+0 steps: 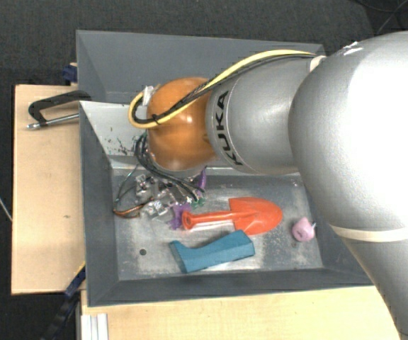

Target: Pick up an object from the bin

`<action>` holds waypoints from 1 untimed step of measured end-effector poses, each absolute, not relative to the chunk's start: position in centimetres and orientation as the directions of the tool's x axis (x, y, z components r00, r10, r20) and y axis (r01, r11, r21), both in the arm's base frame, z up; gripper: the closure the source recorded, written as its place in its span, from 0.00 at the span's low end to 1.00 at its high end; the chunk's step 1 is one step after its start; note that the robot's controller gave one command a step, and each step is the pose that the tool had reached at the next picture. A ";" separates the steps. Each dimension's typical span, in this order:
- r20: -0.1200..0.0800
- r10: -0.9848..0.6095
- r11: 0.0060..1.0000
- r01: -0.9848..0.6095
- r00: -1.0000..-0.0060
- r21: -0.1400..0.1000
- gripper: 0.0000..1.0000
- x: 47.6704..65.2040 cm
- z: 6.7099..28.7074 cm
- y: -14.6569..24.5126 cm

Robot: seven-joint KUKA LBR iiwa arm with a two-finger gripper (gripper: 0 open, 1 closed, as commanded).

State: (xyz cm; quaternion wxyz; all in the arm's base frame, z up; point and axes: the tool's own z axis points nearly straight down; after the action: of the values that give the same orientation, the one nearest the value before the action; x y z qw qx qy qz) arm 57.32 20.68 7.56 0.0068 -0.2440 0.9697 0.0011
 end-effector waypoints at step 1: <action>-0.014 -0.473 0.881 -0.473 -0.881 -0.001 1.00 57.3 7.6 20.7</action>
Offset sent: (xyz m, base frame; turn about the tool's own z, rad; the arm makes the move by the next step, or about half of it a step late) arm 0.0000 0.0000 0.0000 0.0000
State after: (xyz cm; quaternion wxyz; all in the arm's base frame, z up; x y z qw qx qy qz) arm 57.32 20.68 7.56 0.0068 -0.2441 0.9697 0.0013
